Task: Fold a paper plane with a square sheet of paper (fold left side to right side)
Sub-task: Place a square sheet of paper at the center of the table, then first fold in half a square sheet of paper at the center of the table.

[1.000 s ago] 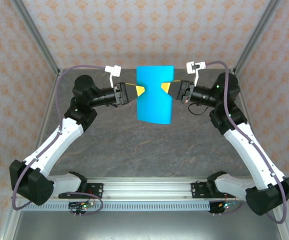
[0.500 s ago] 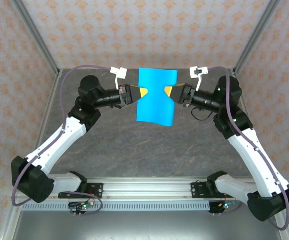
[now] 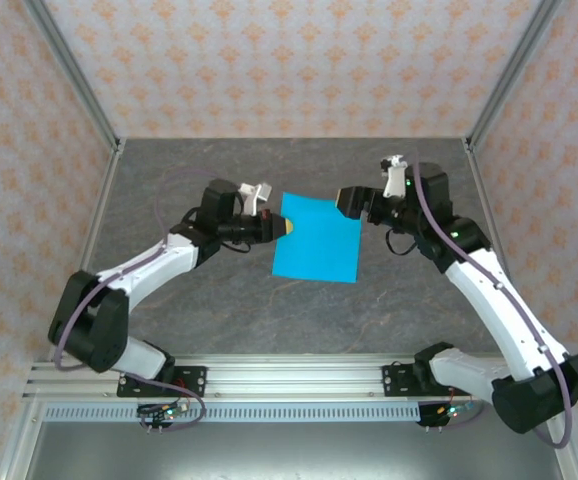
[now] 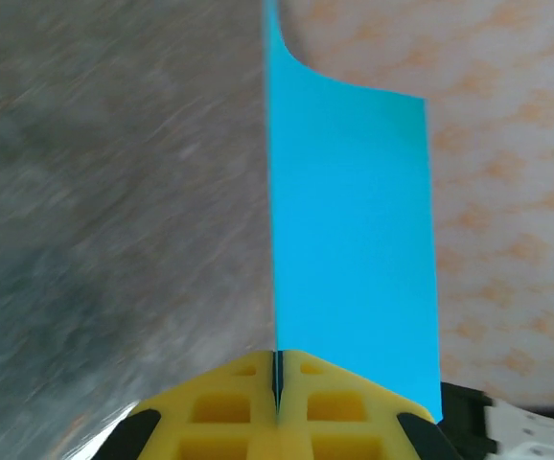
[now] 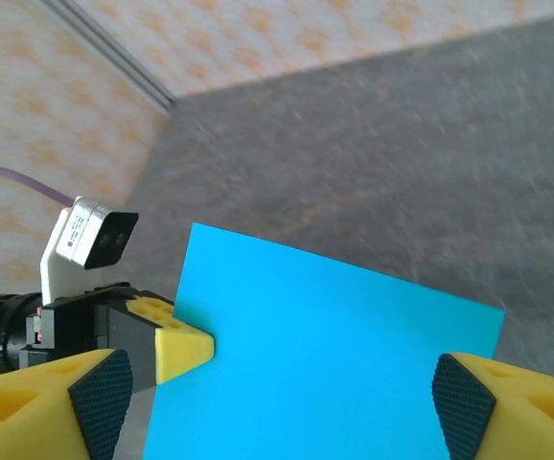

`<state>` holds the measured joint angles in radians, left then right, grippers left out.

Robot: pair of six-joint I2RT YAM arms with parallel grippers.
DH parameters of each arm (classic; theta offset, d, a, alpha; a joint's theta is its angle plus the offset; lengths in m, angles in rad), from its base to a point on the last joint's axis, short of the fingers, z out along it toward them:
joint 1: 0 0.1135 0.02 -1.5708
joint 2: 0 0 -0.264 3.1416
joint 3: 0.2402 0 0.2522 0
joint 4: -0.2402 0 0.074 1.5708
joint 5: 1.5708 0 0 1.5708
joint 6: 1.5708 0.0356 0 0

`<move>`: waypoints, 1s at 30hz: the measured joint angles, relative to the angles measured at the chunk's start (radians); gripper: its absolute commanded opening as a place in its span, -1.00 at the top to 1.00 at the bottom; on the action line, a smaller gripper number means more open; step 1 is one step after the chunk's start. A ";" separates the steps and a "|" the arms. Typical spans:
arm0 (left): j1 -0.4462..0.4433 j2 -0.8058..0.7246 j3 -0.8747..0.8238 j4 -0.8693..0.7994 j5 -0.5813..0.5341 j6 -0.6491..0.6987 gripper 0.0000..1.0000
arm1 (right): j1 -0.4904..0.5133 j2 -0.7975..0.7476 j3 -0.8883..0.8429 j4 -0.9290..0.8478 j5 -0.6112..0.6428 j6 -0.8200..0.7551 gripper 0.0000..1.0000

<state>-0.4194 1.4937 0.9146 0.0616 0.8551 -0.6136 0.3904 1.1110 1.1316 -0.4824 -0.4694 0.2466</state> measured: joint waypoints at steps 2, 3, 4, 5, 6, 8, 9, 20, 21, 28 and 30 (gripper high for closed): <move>0.000 0.061 -0.001 -0.024 -0.027 0.014 1.00 | 0.000 0.027 -0.051 0.005 0.003 0.008 -0.62; 0.000 0.095 -0.001 -0.037 -0.042 0.027 1.00 | 0.000 0.042 -0.080 0.011 0.002 0.014 -0.51; 0.000 0.119 0.000 -0.053 -0.057 0.040 1.00 | 0.000 0.059 -0.107 0.020 -0.002 0.023 -0.37; 0.000 0.145 0.001 -0.073 -0.072 0.053 1.00 | 0.000 0.080 -0.135 0.032 -0.007 0.039 -0.17; 0.000 0.171 0.001 -0.092 -0.090 0.068 1.00 | 0.000 0.104 -0.156 0.043 -0.013 0.053 0.02; 0.000 0.203 0.003 -0.130 -0.121 0.092 1.00 | 0.000 0.160 -0.188 0.071 -0.025 0.083 0.25; 0.000 0.213 0.005 -0.151 -0.137 0.103 1.00 | 0.002 0.188 -0.201 0.084 -0.030 0.098 0.37; 0.000 0.217 0.059 -0.268 -0.230 0.169 1.00 | 0.033 0.472 -0.229 0.224 -0.090 0.230 0.70; 0.000 0.216 0.059 -0.275 -0.236 0.167 1.00 | 0.034 0.492 -0.229 0.234 -0.092 0.238 0.70; 0.000 0.166 0.033 -0.286 -0.271 0.141 1.00 | 0.068 0.592 -0.229 0.285 -0.115 0.263 0.70; 0.000 0.142 0.021 -0.287 -0.281 0.132 1.00 | 0.074 0.613 -0.229 0.296 -0.122 0.267 0.70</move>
<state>-0.4191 1.6352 0.9352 -0.2253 0.5743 -0.4816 0.4648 1.7241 0.9031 -0.1864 -0.5919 0.5133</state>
